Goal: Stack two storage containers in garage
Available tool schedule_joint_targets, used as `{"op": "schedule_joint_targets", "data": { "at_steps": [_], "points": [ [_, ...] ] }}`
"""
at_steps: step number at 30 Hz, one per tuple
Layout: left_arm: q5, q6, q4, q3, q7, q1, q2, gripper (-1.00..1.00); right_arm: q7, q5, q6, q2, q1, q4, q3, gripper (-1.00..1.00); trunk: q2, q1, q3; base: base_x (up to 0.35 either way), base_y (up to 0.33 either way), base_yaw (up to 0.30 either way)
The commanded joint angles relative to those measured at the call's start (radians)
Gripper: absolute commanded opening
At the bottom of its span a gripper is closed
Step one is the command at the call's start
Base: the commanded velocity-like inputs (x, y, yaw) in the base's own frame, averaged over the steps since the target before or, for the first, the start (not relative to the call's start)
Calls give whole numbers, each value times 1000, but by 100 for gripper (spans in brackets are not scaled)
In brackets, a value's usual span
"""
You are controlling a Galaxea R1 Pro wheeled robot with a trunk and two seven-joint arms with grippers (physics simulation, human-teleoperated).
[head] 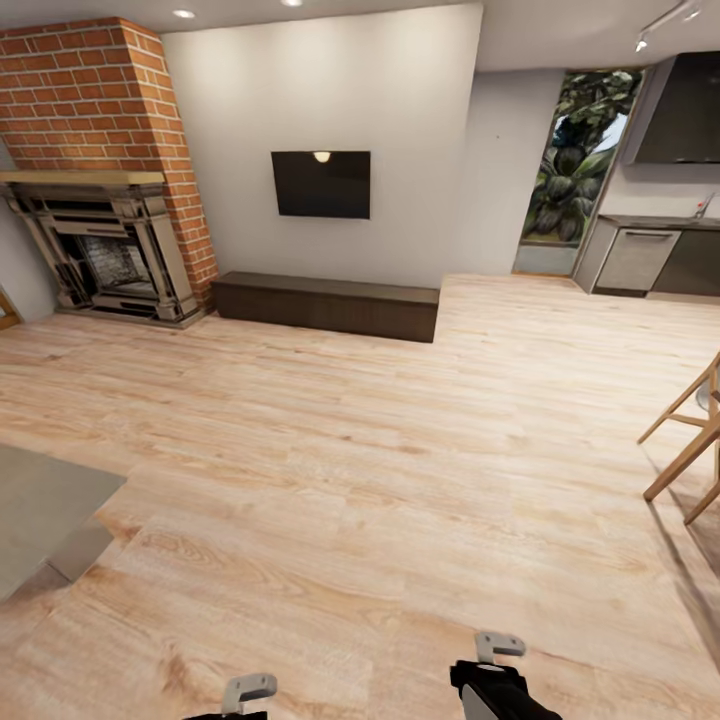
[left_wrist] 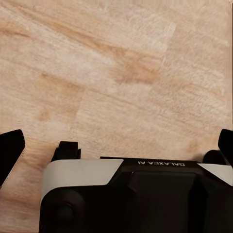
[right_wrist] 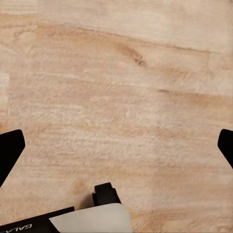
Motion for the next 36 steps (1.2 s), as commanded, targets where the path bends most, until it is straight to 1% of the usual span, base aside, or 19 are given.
{"op": "schedule_joint_targets", "data": {
  "at_steps": [1,15,36],
  "points": [
    [10,6,-2,3,-1,0,-1,100,-8,-5,6,-1,-1,-2,8,100,-1,1,0,329,0,0],
    [10,7,-2,3,-1,0,-1,100,-8,-5,6,-1,-1,-2,7,100,-1,1,20,329,0,0],
    [10,6,-2,3,-1,0,-1,100,-8,-5,6,-1,-1,-2,8,100,-1,1,22,329,0,0]
  ]
}}
